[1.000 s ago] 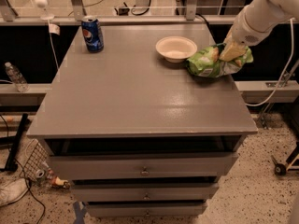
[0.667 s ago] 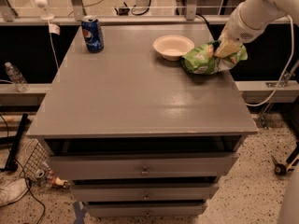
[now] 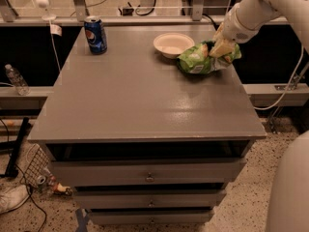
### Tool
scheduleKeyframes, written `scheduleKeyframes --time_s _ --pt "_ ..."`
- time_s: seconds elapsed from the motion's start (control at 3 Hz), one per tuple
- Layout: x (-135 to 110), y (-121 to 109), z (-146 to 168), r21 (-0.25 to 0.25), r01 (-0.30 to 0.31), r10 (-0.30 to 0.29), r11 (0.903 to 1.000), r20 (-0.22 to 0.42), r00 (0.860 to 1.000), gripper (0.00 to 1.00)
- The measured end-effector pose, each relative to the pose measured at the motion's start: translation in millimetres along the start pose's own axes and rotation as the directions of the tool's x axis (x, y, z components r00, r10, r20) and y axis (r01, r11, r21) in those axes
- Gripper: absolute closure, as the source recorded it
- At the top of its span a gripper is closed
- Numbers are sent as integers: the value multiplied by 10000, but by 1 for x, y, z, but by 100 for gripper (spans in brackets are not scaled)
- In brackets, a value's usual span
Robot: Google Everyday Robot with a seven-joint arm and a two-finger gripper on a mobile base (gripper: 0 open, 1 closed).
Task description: Move green rice chip bag near paper bowl
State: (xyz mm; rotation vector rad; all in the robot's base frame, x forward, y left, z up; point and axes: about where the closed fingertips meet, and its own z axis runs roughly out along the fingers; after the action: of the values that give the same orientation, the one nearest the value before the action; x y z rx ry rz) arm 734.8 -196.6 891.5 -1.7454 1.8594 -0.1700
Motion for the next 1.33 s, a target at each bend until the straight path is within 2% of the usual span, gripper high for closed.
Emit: scheduleKeyframes --time_s 0.33,0.67,1.33 --pt "-13 1 11 -201 175 -167 9996 399 9991 100" --pt "-14 2 15 -254 190 -179 9995 426 9989 85" --pt "-15 3 18 -308 199 -186 9993 437 9989 22"
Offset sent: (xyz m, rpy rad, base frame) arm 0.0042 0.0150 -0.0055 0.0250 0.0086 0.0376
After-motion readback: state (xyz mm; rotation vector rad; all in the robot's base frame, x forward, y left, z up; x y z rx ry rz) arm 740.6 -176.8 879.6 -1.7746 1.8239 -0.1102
